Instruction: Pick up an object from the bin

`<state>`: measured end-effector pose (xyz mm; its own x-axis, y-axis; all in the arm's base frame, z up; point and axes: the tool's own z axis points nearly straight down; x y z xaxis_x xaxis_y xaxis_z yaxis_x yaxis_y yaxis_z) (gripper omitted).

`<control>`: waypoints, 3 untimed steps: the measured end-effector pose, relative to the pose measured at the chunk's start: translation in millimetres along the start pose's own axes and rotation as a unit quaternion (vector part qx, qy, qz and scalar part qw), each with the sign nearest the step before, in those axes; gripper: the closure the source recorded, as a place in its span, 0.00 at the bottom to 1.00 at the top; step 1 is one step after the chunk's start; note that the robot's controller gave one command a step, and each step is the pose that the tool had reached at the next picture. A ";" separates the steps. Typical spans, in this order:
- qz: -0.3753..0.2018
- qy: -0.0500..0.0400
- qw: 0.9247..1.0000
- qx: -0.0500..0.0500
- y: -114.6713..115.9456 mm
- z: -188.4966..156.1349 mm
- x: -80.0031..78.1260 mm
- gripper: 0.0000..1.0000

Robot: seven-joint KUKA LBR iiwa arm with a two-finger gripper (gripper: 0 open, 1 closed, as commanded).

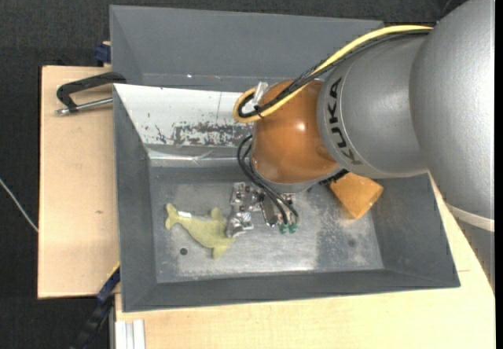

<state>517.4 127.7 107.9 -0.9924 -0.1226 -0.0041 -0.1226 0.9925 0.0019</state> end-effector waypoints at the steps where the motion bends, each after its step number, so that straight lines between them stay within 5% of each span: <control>1: 0.000 0.000 1.000 0.000 -0.1 0.1 0.0 0.00; 2: 0.000 0.000 1.000 0.000 0.0 0.1 0.1 1.00; 3: 0.000 0.000 1.000 0.000 -0.1 0.1 0.0 0.00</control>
Offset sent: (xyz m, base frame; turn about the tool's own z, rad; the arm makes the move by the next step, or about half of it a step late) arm 0.0000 0.0000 0.0000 0.0000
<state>517.3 127.6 107.7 -0.9925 -0.1224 -0.0039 -0.1224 0.9925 0.0021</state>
